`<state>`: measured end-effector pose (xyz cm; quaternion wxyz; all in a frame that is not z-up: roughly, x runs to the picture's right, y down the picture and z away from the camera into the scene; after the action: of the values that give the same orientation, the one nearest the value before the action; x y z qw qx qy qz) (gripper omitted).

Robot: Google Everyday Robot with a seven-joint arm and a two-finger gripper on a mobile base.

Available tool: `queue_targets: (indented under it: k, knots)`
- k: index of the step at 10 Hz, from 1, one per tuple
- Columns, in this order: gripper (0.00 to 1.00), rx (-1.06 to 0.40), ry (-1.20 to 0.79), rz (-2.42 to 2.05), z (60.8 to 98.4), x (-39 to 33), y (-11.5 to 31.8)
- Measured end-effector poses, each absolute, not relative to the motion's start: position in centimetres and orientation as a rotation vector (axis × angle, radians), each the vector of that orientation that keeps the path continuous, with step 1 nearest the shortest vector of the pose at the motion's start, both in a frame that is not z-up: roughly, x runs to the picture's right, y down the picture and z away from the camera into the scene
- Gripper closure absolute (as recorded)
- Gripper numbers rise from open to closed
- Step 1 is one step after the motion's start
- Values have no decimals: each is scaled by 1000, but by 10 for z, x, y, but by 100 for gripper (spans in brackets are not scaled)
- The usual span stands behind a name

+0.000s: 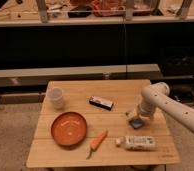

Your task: Wipe the white sponge on the table

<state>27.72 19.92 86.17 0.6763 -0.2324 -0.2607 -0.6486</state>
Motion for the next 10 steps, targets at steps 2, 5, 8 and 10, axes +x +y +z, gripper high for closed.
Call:
queue_targets:
  k: [2, 5, 8, 10]
  knots:
    - [20, -527, -588, -1464, 861, 275, 200]
    - [20, -531, -592, -1469, 861, 272, 200]
    - [20, -538, -593, -1473, 859, 271, 201]
    - [20, -541, -595, -1476, 859, 270, 201]
